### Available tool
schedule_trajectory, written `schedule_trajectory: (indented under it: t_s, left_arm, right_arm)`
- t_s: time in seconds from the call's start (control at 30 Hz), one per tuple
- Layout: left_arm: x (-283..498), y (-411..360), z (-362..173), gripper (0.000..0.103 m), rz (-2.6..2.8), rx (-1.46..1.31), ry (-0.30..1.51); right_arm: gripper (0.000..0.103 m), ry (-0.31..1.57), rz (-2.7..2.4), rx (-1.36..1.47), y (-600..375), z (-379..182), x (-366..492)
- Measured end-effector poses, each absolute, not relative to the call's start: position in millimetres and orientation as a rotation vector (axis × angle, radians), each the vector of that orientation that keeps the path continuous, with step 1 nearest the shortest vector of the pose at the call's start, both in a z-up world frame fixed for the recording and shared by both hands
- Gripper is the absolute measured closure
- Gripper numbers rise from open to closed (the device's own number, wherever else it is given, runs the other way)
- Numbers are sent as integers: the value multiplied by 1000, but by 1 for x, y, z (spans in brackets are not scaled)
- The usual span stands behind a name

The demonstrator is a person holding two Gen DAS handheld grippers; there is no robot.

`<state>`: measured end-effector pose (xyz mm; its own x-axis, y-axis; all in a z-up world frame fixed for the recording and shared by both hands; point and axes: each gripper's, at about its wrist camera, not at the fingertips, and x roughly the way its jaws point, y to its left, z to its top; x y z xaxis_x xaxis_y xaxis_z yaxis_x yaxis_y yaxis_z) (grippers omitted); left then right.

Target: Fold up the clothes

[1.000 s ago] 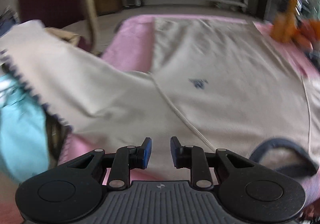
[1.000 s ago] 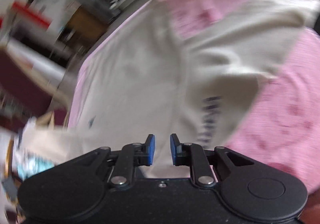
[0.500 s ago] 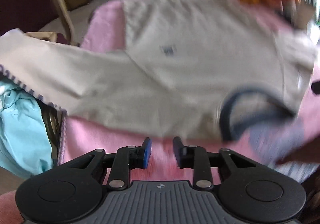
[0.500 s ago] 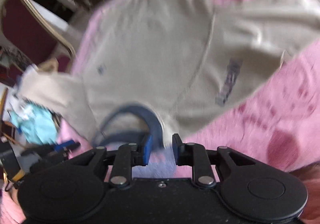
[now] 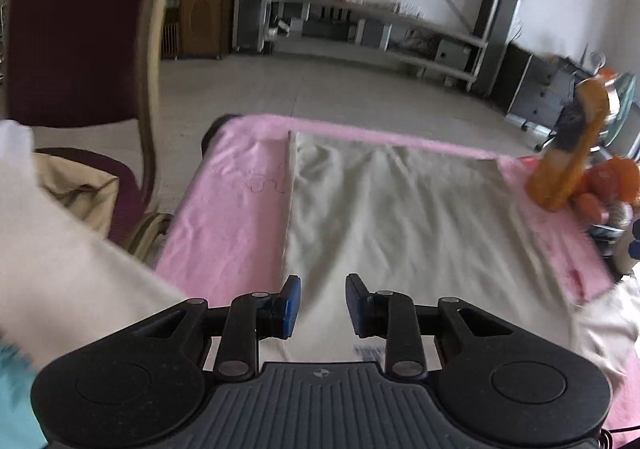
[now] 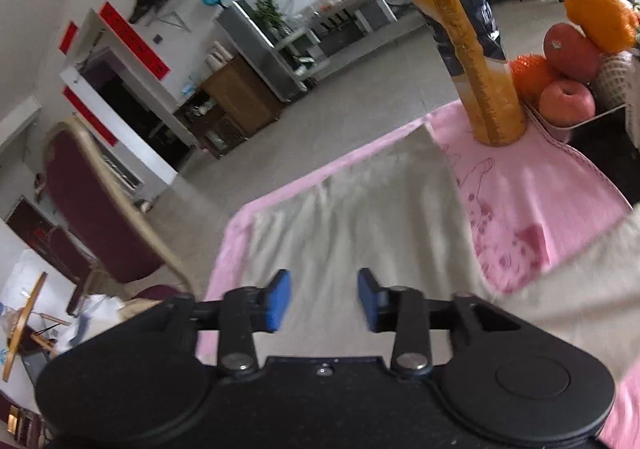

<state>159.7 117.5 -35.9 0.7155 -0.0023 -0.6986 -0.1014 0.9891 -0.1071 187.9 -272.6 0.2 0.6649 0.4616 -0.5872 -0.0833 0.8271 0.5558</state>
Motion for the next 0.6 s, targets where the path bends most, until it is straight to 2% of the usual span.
schedule_trajectory:
  t_s: [0.07,0.1,0.13,0.17,0.2,0.43,0.47,0.6]
  left_arm:
    - [185,114,-54,82,59,-108,810]
    - [195,113,-63,84,54,-96,828]
    - [202,112,-70,87,31,-101,842]
    - [208,112,-78,90,5,-109,857]
    - [212,110,-83,90,-32,-129,872]
    - [239,105,-111,90,35,-61,893]
    - [238,111,-112,90,60,-84,887]
    - [235,131,-110,91,246,-63,858]
  right_arm:
    - [59,809,251,510,-279,-24,214]
    - [65,831,221,535,-285,-40,225]
    - [71,855,197,569,-291,-56,236]
    - [89,890,188,606,-295,-73,244]
    - [92,932,188,645,-298,-89,250]
    - [92,1100,389,673,-276,-144,288]
    - [103,1107,379,675,-279,-150,290]
    - [103,1030,234,675,-317,-146,286]
